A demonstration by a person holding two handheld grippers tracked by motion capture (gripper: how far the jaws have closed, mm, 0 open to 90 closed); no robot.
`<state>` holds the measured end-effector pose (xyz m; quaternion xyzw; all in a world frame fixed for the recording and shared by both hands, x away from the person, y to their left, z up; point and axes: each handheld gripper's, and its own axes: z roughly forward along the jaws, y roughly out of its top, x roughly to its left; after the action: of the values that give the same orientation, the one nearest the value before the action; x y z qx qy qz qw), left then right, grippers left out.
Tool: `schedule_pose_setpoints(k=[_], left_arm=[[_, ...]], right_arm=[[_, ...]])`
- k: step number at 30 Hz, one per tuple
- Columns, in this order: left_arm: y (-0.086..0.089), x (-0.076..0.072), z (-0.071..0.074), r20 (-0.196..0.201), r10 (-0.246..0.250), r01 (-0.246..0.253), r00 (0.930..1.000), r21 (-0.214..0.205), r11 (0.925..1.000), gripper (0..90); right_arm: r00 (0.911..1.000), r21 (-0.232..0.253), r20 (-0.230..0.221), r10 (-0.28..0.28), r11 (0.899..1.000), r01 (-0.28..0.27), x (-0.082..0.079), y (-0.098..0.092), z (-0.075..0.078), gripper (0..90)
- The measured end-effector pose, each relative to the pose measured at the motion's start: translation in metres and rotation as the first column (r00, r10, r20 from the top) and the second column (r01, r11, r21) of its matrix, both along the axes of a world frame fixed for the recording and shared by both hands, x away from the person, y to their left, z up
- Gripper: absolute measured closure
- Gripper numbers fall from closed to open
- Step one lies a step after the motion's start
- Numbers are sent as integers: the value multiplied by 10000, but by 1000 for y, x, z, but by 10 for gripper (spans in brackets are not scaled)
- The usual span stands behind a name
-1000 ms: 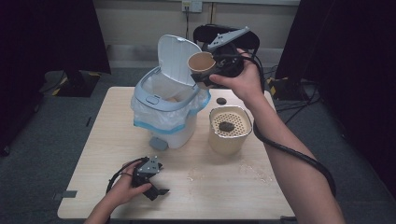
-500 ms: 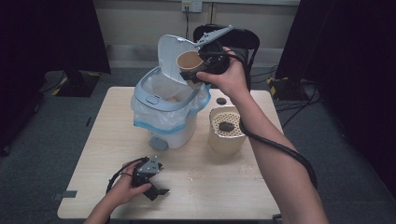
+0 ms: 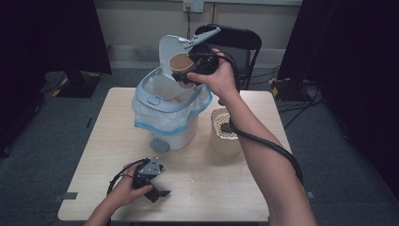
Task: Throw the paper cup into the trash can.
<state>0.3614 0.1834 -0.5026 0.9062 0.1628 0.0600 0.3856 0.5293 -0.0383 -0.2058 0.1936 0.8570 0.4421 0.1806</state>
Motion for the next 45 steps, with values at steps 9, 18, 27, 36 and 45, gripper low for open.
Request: schedule_pose_setpoints(k=[9, 18, 27, 36, 45], left_arm=[[0, 0, 0, 10, -17, 17, 10000, 7, 10000, 0], [0, 0, 0, 10, -18, 18, 10000, 7, 10000, 0], [0, 0, 0, -15, 24, -25, 10000, -30, 10000, 0], [0, 0, 0, 2, 27, -27, 10000, -12, 10000, 0], [0, 0, 0, -7, 28, -28, 10000, -6, 10000, 0]], right_arm=[[9999, 7, -69, 98, 10000, -98, 8, 13, -8, 268], [9988, 71, -337, 351, 9994, -349, 11, 25, -19, 260], [9962, -24, -505, 705, 9975, -707, 6, 22, -22, 182], [9945, -140, -650, 816, 9965, -827, -8, 1, -22, 196], [9952, -208, -736, 641, 9976, -657, -16, -21, -22, 199]])
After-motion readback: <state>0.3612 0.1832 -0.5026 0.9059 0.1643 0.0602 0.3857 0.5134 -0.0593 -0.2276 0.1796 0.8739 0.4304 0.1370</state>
